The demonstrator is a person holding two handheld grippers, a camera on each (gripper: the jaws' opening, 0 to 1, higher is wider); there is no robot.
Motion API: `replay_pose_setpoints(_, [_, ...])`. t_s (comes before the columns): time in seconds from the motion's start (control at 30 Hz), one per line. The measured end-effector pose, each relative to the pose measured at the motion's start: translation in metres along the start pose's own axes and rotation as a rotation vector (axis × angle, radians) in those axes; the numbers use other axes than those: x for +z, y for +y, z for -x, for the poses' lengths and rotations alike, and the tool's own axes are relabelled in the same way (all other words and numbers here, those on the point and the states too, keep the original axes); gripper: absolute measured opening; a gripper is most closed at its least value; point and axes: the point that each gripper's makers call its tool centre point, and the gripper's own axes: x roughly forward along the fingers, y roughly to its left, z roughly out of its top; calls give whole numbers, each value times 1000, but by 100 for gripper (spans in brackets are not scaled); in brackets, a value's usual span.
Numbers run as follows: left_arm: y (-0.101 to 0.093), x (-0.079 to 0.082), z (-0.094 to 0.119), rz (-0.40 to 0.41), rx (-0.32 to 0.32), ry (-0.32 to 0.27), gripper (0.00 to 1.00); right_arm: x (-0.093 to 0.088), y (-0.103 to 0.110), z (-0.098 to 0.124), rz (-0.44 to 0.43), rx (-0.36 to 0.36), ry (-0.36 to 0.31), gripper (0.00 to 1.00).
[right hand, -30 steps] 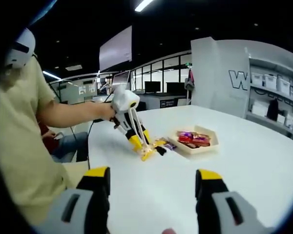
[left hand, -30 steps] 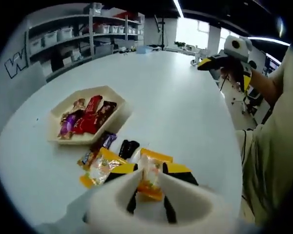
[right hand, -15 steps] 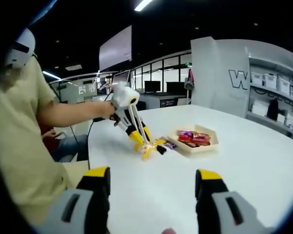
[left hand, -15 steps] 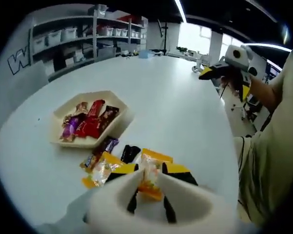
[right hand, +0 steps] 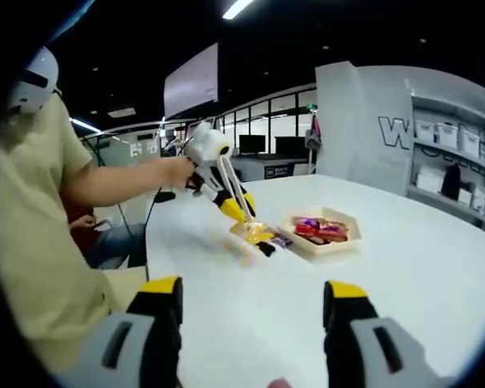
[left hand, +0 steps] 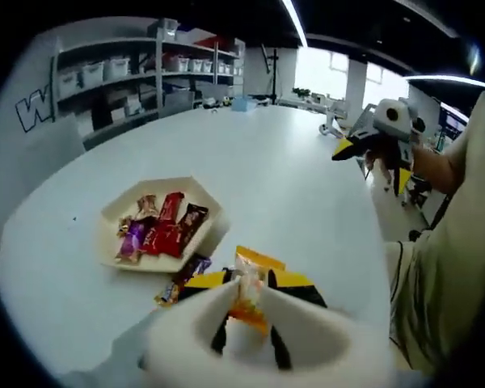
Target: Place the target food into the container with the food tongs after gripping and lifting it, then release it inside without dropping or visibly crushing the food.
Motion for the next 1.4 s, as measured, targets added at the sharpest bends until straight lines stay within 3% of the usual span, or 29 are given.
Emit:
replay_pose_setpoints(0.47, [15, 29, 1, -12, 22, -37, 17, -1, -1, 1, -2, -3, -1, 69])
replay_pose_setpoints(0.83, [52, 55, -1, -1, 67, -61, 17, -1, -2, 1, -2, -4, 1, 69])
replay_pose_setpoints(1.4, [102, 70, -14, 40, 171, -60, 17, -2, -4, 3, -2, -7, 2, 69])
